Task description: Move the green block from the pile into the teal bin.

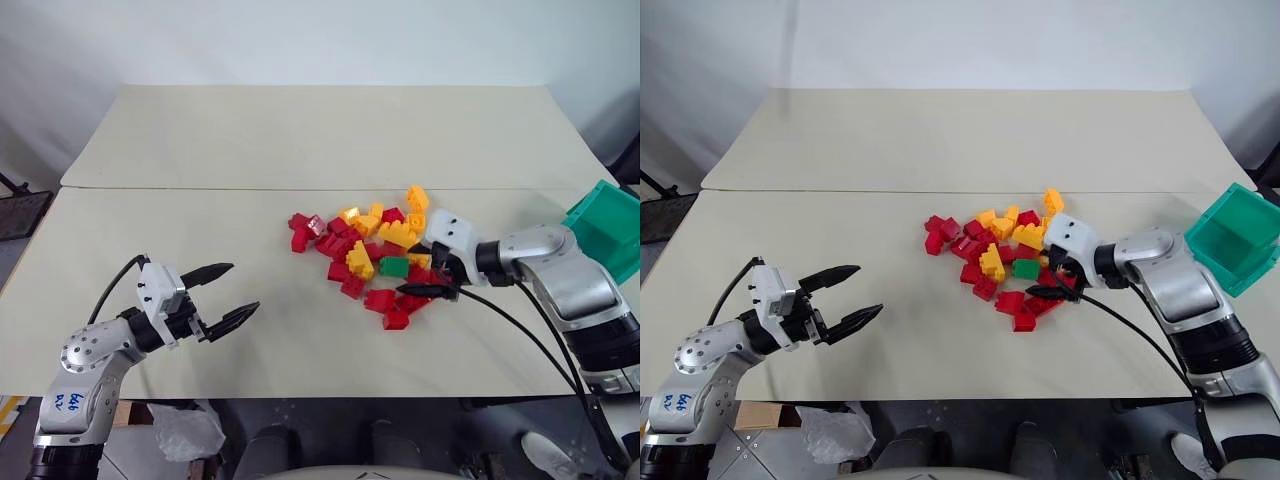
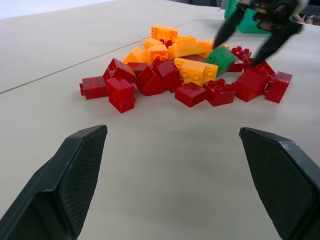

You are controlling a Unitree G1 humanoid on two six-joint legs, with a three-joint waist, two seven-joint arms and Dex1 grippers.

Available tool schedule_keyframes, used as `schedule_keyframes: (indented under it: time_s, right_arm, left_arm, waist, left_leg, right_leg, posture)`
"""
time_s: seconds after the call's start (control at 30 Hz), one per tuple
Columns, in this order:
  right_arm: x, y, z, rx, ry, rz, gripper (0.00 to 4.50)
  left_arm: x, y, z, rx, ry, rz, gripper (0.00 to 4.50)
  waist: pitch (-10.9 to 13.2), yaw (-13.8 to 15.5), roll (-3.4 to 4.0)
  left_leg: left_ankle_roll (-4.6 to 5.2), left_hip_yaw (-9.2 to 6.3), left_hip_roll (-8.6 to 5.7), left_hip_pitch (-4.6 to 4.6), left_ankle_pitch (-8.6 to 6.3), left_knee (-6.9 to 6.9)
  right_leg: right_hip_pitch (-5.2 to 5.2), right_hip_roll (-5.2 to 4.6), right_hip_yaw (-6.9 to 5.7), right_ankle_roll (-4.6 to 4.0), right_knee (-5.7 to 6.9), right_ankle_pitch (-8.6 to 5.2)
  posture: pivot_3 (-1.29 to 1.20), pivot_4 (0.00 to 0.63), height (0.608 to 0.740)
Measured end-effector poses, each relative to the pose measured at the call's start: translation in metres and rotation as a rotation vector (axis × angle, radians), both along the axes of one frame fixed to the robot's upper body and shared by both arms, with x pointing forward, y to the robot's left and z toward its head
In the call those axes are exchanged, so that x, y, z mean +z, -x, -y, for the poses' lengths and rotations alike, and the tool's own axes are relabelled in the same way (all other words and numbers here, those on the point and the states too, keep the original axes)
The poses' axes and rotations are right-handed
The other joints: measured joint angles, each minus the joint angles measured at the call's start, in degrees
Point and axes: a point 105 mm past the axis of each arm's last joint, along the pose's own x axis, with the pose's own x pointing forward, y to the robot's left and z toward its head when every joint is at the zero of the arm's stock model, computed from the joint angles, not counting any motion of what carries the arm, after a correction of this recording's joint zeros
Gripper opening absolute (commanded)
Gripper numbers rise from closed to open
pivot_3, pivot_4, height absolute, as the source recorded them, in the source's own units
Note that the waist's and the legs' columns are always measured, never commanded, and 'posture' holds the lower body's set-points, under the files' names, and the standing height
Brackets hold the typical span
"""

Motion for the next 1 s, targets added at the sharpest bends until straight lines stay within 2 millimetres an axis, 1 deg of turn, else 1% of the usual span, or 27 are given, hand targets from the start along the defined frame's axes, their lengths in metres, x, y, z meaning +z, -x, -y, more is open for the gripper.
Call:
schedule_keyframes:
  time_s: [0.03, 0.13, 0.27, 0.33, 0.43, 0.57, 0.6, 0.63, 0.77, 0.87, 0.9, 1.0]
  right_arm:
    - [-0.007, 0.003, 0.000, -0.002, 0.002, -0.037, 4.48]
    - [-0.008, 0.003, -0.004, 0.002, -0.006, -0.034, 4.48]
    - [-0.012, -0.004, -0.012, 0.010, 0.031, 0.021, 4.48]
    - [-0.015, -0.010, -0.011, -0.016, 0.051, 0.042, 4.48]
    - [-0.012, -0.015, -0.012, -0.036, 0.063, 0.077, 4.48]
    - [-0.013, -0.017, -0.016, -0.060, 0.039, 0.062, 4.48]
    - [-0.013, -0.017, -0.017, -0.066, 0.031, 0.059, 4.11]
    - [-0.013, -0.017, -0.018, -0.073, 0.024, 0.052, 3.94]
    - [-0.012, -0.015, -0.021, -0.074, 0.002, 0.046, 2.67]
    - [-0.012, -0.013, -0.019, -0.088, -0.019, 0.046, 1.69]
    - [-0.012, -0.013, -0.018, -0.099, -0.030, 0.040, 1.46]
    - [-0.010, -0.012, -0.013, -0.127, -0.077, 0.031, 1.46]
  left_arm:
    - [0.000, 0.000, 0.000, 0.000, 0.000, 0.000, 4.50]
    - [0.000, 0.000, 0.000, 0.000, 0.000, 0.000, 4.50]
    - [0.000, 0.000, 0.001, -0.002, 0.001, 0.001, 4.50]
    - [0.000, 0.000, 0.001, -0.002, 0.001, 0.000, 4.50]
    - [-0.001, 0.000, 0.001, 0.001, 0.001, -0.001, 4.50]
    - [-0.001, 0.000, 0.001, 0.003, 0.003, -0.001, 4.50]
    - [-0.001, 0.000, 0.001, 0.003, 0.004, -0.001, 4.50]
    - [-0.001, 0.000, 0.001, 0.005, 0.005, 0.000, 4.50]
    - [-0.001, -0.001, 0.001, 0.010, 0.008, 0.000, 4.50]
    - [-0.001, -0.001, 0.001, 0.010, 0.008, 0.000, 4.50]
    - [-0.001, 0.000, 0.001, 0.010, 0.008, 0.001, 4.50]
    - [-0.001, 0.000, 0.001, 0.010, 0.007, 0.001, 4.50]
  waist:
    - [0.0, 0.0, 0.00]
    - [0.0, -0.2, 0.04]
    - [0.0, -0.2, 0.04]
    - [0.0, -0.2, 0.04]
    - [0.0, -0.2, 0.04]
    - [0.0, -0.3, 0.04]
    - [0.0, -0.4, 0.04]
    - [0.0, -0.5, 0.04]
    - [0.0, -0.4, 0.04]
    - [0.0, -0.3, 0.04]
    - [0.0, -0.3, 0.04]
    - [0.0, -0.1, 0.04]
  left_leg:
    - [0.00, 0.00, -0.01, -0.03, 0.00, 0.00]
    - [0.00, 0.05, 0.00, -0.05, 0.00, 0.01]
    - [0.00, 0.05, -0.01, -0.06, 0.00, 0.01]
    - [0.00, 0.05, -0.03, -0.08, 0.00, 0.01]
    - [0.00, 0.06, -0.02, -0.07, 0.00, 0.01]
    - [0.00, 0.05, 0.01, -0.07, 0.00, 0.01]
    - [0.00, 0.06, 0.02, -0.07, 0.00, 0.01]
    - [-0.01, 0.07, 0.02, -0.06, 0.00, 0.00]
    - [-0.01, 0.07, 0.03, -0.06, 0.00, 0.01]
    - [0.00, 0.08, 0.01, -0.05, 0.00, 0.01]
    - [-0.01, 0.07, 0.01, -0.06, 0.00, 0.01]
    - [0.00, 0.04, -0.01, -0.09, 0.00, 0.01]
  right_leg:
    - [-0.01, 0.00, 0.00, 0.00, -0.01, 0.00]
    - [-0.05, 0.00, 0.01, 0.00, -0.02, 0.00]
    - [-0.08, 0.00, 0.01, 0.00, -0.01, 0.00]
    - [-0.08, 0.00, 0.00, 0.00, -0.02, 0.00]
    - [-0.08, 0.00, 0.01, 0.00, -0.01, 0.00]
    - [-0.08, 0.03, 0.00, 0.00, 0.01, 0.00]
    - [-0.09, 0.03, 0.00, 0.00, 0.00, 0.00]
    - [-0.10, 0.04, 0.00, 0.00, 0.01, 0.00]
    - [-0.09, 0.04, 0.01, 0.00, 0.02, 0.00]
    - [-0.08, 0.02, 0.03, 0.00, 0.01, 0.00]
    - [-0.09, 0.02, 0.03, 0.00, 0.01, 0.00]
    - [-0.10, 0.01, 0.01, 0.00, 0.00, 0.00]
  posture:
    - [0.00, 0.150, 0.740]
    - [0.00, 0.150, 0.740]
    - [0.00, 0.150, 0.740]
    - [0.00, 0.150, 0.740]
    - [0.00, 0.150, 0.740]
    - [0.00, 0.150, 0.740]
    - [0.00, 0.150, 0.740]
    - [0.00, 0.150, 0.740]
    - [0.00, 0.150, 0.740]
    - [0.00, 0.150, 0.740]
    - [0.00, 0.150, 0.740]
    - [0.00, 0.150, 0.740]
